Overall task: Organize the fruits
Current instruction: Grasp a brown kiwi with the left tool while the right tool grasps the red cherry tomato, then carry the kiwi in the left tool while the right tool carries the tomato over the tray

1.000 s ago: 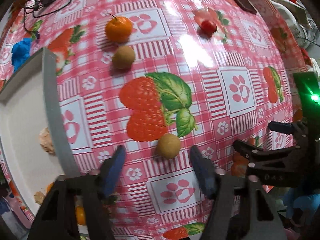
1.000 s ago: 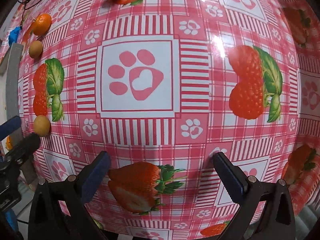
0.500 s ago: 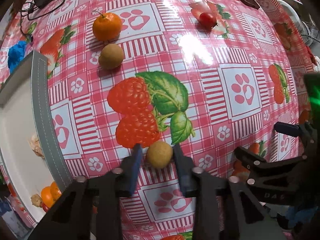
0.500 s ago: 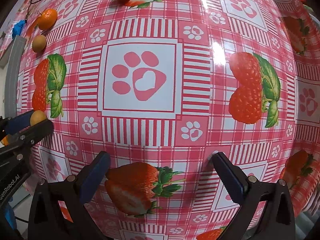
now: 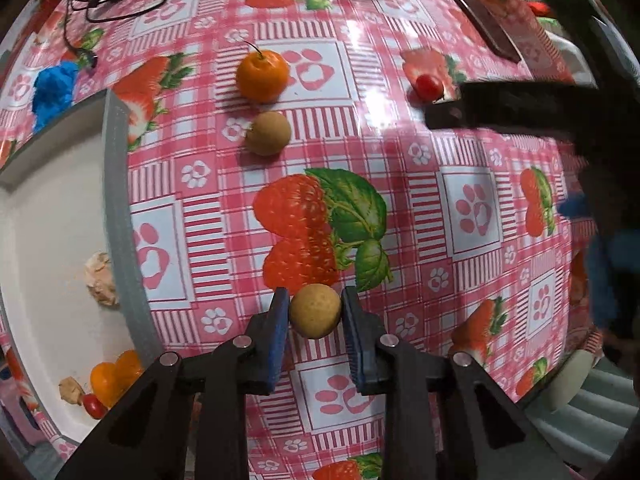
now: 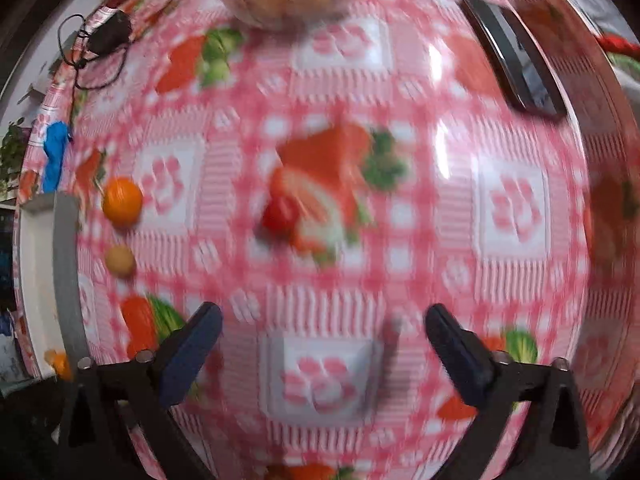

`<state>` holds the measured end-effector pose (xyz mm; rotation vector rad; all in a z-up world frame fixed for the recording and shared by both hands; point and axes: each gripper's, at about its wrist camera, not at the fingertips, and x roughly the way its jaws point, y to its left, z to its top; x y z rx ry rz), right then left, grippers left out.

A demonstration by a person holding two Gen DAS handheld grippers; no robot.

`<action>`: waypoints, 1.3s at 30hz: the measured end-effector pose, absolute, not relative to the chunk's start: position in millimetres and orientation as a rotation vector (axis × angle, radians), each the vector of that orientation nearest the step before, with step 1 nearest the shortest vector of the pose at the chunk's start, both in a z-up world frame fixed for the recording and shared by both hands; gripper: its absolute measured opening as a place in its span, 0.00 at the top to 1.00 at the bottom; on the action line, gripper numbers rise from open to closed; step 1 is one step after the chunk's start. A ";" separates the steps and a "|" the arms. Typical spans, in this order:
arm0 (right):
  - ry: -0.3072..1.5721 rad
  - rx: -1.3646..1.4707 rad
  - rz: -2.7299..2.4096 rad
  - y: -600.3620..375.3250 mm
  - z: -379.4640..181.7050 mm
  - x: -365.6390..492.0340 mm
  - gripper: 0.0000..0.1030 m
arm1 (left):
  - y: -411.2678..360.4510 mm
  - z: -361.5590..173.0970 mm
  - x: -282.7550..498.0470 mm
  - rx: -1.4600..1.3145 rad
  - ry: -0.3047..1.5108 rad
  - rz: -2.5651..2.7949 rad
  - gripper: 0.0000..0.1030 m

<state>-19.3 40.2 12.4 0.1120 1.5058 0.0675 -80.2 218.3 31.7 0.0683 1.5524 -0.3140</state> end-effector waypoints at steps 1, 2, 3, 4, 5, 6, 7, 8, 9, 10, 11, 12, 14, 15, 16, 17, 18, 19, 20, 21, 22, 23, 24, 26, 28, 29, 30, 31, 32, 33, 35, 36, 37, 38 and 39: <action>1.507 0.110 0.080 43.9 11.4 -12.6 0.20 | 220.5 34.6 -79.7 0.061 1.550 -0.314 0.72; 1.511 0.107 0.093 48.8 9.2 -5.2 0.22 | 223.6 37.1 -79.2 0.054 1.549 -0.313 0.72; 1.509 0.102 0.097 52.4 8.0 0.2 0.22 | 230.1 40.2 -78.8 0.047 1.549 -0.313 0.72; 1.501 0.092 0.100 56.3 6.9 4.8 0.22 | 232.6 42.1 -78.7 0.038 1.549 -0.312 0.72; 1.495 0.079 0.104 60.8 6.7 8.6 0.24 | 237.5 44.8 -77.2 0.029 1.549 -0.312 0.72; 1.493 0.068 0.113 65.6 5.6 11.7 0.35 | 239.4 45.3 -76.9 0.022 1.549 -0.310 0.72; 1.498 0.057 0.116 70.9 4.8 15.0 0.37 | 242.1 47.0 -75.2 0.013 1.548 -0.308 0.72; 1.495 0.027 0.109 72.6 2.9 18.9 0.42 | 244.5 48.5 -74.1 0.005 1.547 -0.307 0.72; 1.488 0.010 0.107 74.2 2.7 21.3 0.55 | 246.7 49.6 -73.4 -0.002 1.546 -0.305 0.72; 1.482 -0.006 0.104 76.4 3.9 21.6 0.66 | 250.3 51.4 -73.1 -0.009 1.544 -0.302 0.72; 1.481 0.003 0.109 75.5 5.2 21.0 0.77 | 253.9 53.2 -74.0 -0.015 1.542 -0.301 0.72; 1.485 0.036 0.115 72.4 6.8 20.5 0.77 | 260.5 55.1 -74.6 -0.020 1.540 -0.301 0.72; 1.491 0.090 0.114 67.8 10.2 14.6 0.77 | 265.1 59.1 -74.4 -0.025 1.531 -0.296 0.72; 1.491 0.118 0.120 63.8 11.9 12.7 0.77 | 261.7 58.1 -75.1 -0.028 1.528 -0.294 0.72; 1.488 0.147 0.129 59.6 13.7 10.8 0.77 | 265.5 60.5 -74.4 -0.032 1.524 -0.293 0.72; 1.484 0.174 0.135 56.4 17.4 7.2 0.77 | 268.5 62.1 -74.3 -0.034 1.520 -0.290 0.72; 1.483 0.189 0.139 53.3 19.6 4.2 0.77 | 272.6 64.3 -73.9 -0.036 1.516 -0.285 0.72; 1.482 0.202 0.143 49.0 22.6 1.5 0.77 | 273.6 64.7 -73.7 -0.040 1.514 -0.281 0.72; 1.481 0.219 0.147 47.3 26.2 -2.4 0.77 | 278.1 66.2 -73.5 -0.045 1.512 -0.275 0.72; 1.480 0.224 0.148 45.9 28.7 -6.5 0.77 | 279.4 66.1 -74.4 -0.047 1.511 -0.269 0.72; 1.478 0.230 0.150 45.4 32.0 -9.8 0.77 | 285.0 67.9 -74.3 -0.053 1.508 -0.260 0.72; 1.478 0.237 0.153 43.2 32.6 -10.8 0.77 | 284.5 66.6 -76.2 -0.054 1.506 -0.255 0.72; 1.478 0.246 0.156 43.6 34.9 -12.9 0.77 | 287.0 67.4 -77.0 -0.057 1.501 -0.247 0.72; 1.475 0.252 0.162 42.9 40.0 -22.5 0.77 | 292.8 69.8 -78.7 -0.070 1.491 -0.233 0.72; 1.472 0.248 0.182 51.8 46.8 -26.4 0.77 | 301.5 73.3 -79.8 -0.078 1.481 -0.216 0.72; 1.473 0.242 0.197 57.9 48.5 -27.0 0.77 | 305.8 74.4 -80.2 -0.082 1.478 -0.205 0.72; 1.472 0.235 0.216 65.8 50.8 -27.9 0.77 | 310.3 75.3 -80.7 -0.088 1.476 -0.193 0.72; 1.472 0.229 0.232 72.7 51.7 -27.4 0.77 | 315.7 76.3 -81.2 -0.095 1.473 -0.182 0.72; 1.472 0.223 0.246 82.7 51.8 -26.8 0.77 | 320.8 76.9 -81.6 -0.099 1.470 -0.171 0.72; 1.471 0.217 0.263 91.0 54.1 -27.7 0.77 | 325.7 77.8 -82.3 -0.104 1.466 -0.161 0.72; 1.468 0.200 0.301 110.4 58.8 -29.5 0.77 | 336.7 79.6 -83.6 -0.111 1.458 -0.142 0.72; 1.466 0.192 0.320 120.3 60.9 -30.0 0.77 | 341.5 80.0 -84.5 -0.111 1.454 -0.133 0.72; 1.464 0.183 0.340 131.7 62.4 -29.6 0.77 | 347.1 80.2 -84.9 -0.112 1.452 -0.123 0.72; 1.462 0.174 0.361 142.9 64.6 -29.9 0.77 | 352.2 80.1 -85.0 -0.115 1.452 -0.114 0.72; 1.460 0.165 0.378 152.6 66.2 -30.0 0.77 | 357.3 80.0 -85.3 -0.120 1.451 -0.107 0.72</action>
